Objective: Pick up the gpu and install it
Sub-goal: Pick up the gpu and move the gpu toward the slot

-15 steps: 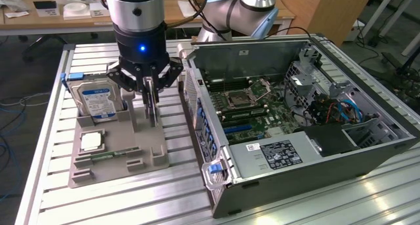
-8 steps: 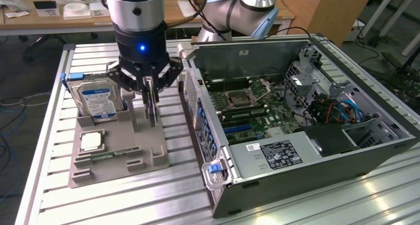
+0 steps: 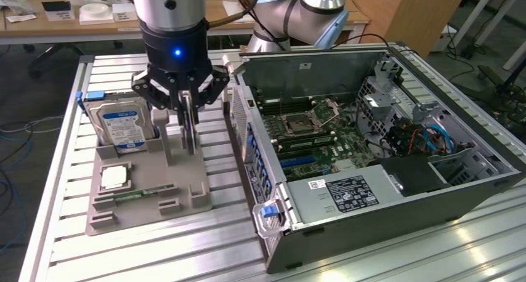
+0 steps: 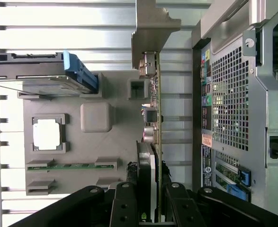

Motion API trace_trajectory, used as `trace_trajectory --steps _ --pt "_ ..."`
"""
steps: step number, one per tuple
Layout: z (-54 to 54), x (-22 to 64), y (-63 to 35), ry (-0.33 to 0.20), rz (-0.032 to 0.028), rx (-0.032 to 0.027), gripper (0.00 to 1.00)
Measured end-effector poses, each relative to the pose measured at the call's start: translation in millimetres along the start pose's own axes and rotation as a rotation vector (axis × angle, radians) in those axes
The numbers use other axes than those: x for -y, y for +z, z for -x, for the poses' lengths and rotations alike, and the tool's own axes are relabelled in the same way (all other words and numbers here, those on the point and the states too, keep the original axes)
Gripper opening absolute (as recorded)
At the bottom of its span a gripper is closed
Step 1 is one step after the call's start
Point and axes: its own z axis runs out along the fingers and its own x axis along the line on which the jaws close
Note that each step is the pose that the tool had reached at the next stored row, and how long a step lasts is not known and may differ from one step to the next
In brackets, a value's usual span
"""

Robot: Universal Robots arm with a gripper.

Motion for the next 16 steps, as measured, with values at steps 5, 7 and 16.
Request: trace_trajectory --steps 5,7,16 --pt "0.2 -0.7 -10.6 0.0 0.0 0.0 0.28" --pt "0.3 -1.0 -15.0 0.0 0.0001 0.0 0.28" --pt "0.6 -2.3 -34.2 0.0 0.0 0.0 0.28"
